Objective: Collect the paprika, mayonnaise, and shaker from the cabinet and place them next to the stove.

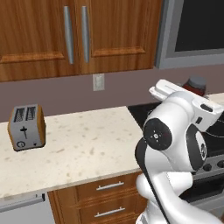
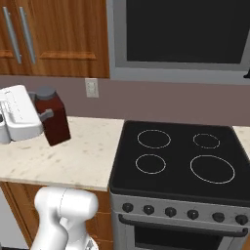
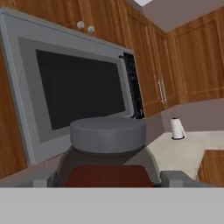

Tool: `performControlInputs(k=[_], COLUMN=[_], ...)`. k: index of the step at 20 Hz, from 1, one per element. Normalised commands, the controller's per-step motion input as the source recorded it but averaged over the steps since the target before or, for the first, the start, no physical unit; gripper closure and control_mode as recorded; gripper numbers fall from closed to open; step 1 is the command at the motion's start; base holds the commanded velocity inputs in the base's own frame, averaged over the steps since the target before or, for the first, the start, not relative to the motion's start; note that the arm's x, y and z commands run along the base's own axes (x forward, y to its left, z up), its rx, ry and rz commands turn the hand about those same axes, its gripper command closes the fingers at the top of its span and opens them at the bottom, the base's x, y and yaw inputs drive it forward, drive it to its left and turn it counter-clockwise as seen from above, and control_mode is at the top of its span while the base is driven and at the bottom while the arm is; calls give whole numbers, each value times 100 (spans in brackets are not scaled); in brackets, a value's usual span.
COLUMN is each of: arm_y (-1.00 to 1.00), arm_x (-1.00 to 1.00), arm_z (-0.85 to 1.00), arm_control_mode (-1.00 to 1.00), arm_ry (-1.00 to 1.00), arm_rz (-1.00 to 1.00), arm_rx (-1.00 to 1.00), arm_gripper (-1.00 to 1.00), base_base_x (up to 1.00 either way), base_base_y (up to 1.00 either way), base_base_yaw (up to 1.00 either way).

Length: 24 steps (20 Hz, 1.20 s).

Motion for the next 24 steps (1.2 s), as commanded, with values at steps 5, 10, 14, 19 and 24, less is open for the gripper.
performControlInputs(k=[5, 10, 14, 19, 24], arm_y=[-2, -8, -8, -9, -15], arm_x=[39, 28, 20, 27, 26], arm_z=[-94, -74, -38, -36, -58], arm_control_mode=[-100, -100, -100, -100, -100], arm_ry=[-4, -12, -9, -1, -1], arm_rz=[39, 64, 70, 68, 66], arm_rx=[-3, 0, 0, 0, -1], arm_gripper=[100, 100, 100, 100, 100], base_base_x=[0, 0, 0, 0, 0], base_base_y=[0, 0, 0, 0, 0], base_base_yaw=[0, 0, 0, 0, 0])
